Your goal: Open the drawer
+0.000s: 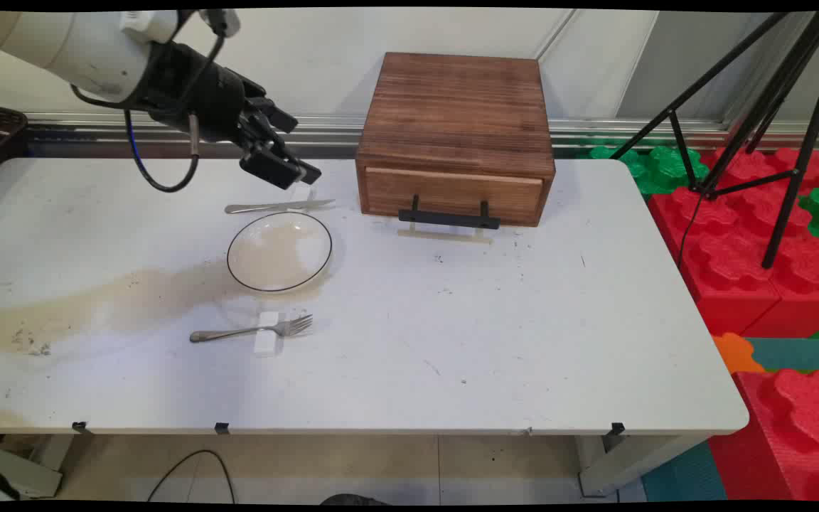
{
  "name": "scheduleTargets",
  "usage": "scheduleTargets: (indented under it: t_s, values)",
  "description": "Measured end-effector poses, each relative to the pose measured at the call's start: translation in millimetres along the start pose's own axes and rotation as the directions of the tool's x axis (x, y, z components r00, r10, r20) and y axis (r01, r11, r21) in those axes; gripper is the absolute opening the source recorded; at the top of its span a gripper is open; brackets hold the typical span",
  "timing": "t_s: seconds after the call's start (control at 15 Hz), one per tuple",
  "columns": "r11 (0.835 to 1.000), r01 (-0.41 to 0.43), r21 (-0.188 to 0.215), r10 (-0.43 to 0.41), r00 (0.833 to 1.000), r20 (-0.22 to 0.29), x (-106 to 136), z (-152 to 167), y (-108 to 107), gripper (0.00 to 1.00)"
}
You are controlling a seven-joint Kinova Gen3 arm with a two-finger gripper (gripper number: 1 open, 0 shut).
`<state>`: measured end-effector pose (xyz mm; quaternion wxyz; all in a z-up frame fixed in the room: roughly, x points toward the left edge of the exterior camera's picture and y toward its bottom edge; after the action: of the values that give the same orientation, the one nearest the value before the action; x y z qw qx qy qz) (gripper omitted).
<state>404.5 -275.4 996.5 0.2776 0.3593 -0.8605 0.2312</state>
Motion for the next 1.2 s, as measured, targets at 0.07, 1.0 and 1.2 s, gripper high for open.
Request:
scheduleTargets:
  t_s: [0.07, 1.0, 1.2]
  values:
    - [1.000, -0.005, 0.000, 0.005, 1.000, 0.011, 3.2, 3.4, 1.6, 1.00]
    - [1.000, -0.028, -0.013, 0.029, 0.993, 0.117, 59.7, 89.9, 23.2, 1.00]
    - [1.000, -0.022, -0.008, 0.023, 0.990, 0.136, 71.0, 116.7, 26.5, 1.00]
